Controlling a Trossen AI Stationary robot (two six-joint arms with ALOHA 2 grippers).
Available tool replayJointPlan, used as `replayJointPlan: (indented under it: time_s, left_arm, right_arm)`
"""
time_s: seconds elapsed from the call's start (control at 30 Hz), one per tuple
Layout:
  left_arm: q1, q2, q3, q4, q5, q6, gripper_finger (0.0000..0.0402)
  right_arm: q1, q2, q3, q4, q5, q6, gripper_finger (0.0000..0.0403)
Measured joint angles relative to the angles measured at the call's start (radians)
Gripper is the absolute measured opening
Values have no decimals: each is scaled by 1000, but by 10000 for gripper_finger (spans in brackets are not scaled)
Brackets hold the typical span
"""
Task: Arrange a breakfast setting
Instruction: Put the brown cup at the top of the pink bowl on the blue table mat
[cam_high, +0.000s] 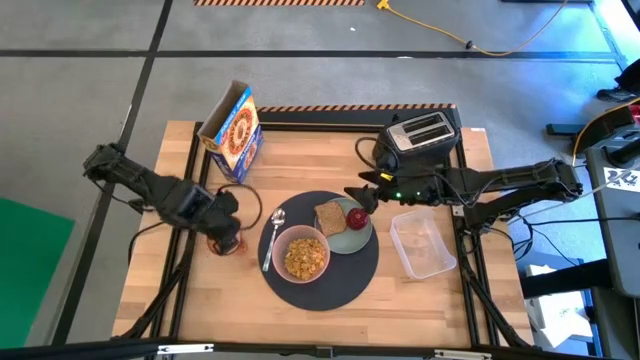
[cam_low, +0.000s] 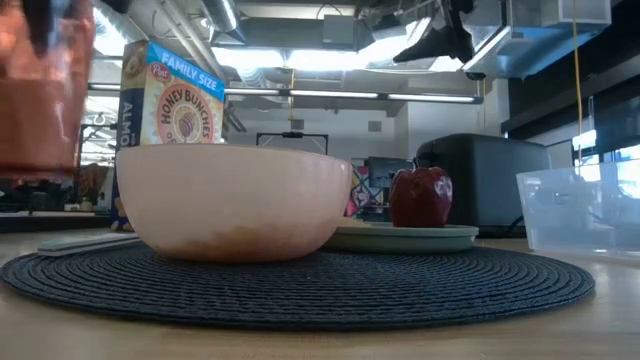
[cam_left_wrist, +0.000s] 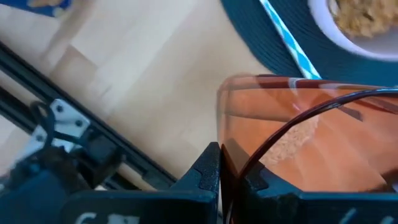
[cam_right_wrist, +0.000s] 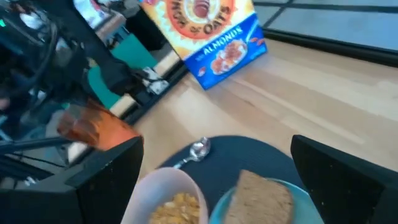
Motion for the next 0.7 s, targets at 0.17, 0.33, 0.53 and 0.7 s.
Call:
replayJointPlan:
  time_s: [0.17, 0.33, 0.53, 0.7]
  left_arm:
    - [163, 0, 0, 7, -6, 142, 4]
    - [319, 4, 0, 46, 28, 278, 4]
    - [474, 27, 0, 94, 79, 420, 4]
    - [581, 72, 30, 97, 80, 532, 4]
  right_arm:
    - [-36, -1, 0, -58, -103, -42, 397]
    - [-63, -16, 0, -126, -115, -56, 397]
    - [-97, -100, 0, -199, -40, -77, 397]
    - [-121, -183, 0, -290, 14, -80, 397]
